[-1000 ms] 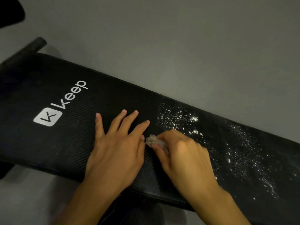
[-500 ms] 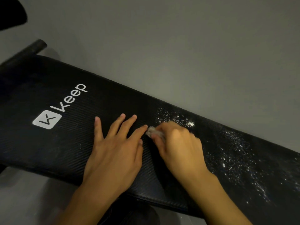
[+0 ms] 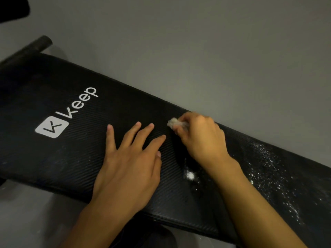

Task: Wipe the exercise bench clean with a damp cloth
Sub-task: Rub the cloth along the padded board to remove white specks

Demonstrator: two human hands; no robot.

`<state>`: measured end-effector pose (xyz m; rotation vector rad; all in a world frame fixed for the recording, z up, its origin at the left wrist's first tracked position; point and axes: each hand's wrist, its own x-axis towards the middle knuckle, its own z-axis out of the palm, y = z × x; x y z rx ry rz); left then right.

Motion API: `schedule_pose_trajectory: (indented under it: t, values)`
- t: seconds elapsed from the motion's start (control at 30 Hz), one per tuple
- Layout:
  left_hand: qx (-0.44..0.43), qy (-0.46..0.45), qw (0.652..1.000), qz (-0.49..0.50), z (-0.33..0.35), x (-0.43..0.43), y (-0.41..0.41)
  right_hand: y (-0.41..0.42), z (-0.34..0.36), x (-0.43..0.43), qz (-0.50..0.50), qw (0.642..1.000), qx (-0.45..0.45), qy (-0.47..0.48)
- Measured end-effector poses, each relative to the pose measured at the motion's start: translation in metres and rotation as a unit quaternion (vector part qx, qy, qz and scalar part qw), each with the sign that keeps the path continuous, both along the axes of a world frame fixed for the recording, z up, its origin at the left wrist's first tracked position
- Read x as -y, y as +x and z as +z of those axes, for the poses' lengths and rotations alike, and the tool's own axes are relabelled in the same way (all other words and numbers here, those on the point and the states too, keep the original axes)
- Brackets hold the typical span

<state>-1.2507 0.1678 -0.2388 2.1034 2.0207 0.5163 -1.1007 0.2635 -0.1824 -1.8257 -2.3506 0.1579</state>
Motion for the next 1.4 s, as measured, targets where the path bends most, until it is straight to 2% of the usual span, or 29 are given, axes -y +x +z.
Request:
schedule_pose_trajectory:
  t: [0.1, 0.3, 0.47, 0.57, 0.77, 1.0, 1.17, 1.4]
  values:
    - [0.0, 0.001, 1.0, 0.0, 0.0, -0.001, 0.0, -0.006, -0.003, -0.015, -0.021, 1.0, -0.002, 0.018]
    - [0.001, 0.007, 1.0, 0.005, 0.0, -0.001, 0.0, 0.001, -0.004, 0.014, 0.026, 0.999, 0.003, 0.019]
    - [0.011, 0.005, 1.0, 0.0, 0.001, -0.001, 0.0, -0.008, -0.003, -0.051, -0.045, 0.998, 0.033, 0.012]
    - [0.017, 0.006, 1.0, 0.0, 0.002, 0.0, -0.002, -0.011, -0.006, -0.059, -0.061, 0.997, 0.038, 0.008]
    - [0.015, 0.001, 1.0, -0.003, 0.003, -0.001, -0.003, 0.007, 0.002, 0.053, 0.027, 0.999, 0.014, -0.025]
    - [0.028, 0.002, 1.0, -0.003, 0.003, -0.001, -0.003, 0.029, -0.013, 0.153, 0.074, 0.996, -0.017, 0.049]
    - [0.031, 0.013, 0.999, -0.003, 0.002, 0.0, -0.002, 0.046, -0.02, 0.175, 0.103, 0.99, -0.011, 0.094]
    - [0.034, 0.035, 0.999, -0.011, 0.0, 0.005, 0.002, 0.038, -0.009, 0.138, 0.028, 0.996, 0.038, 0.077]
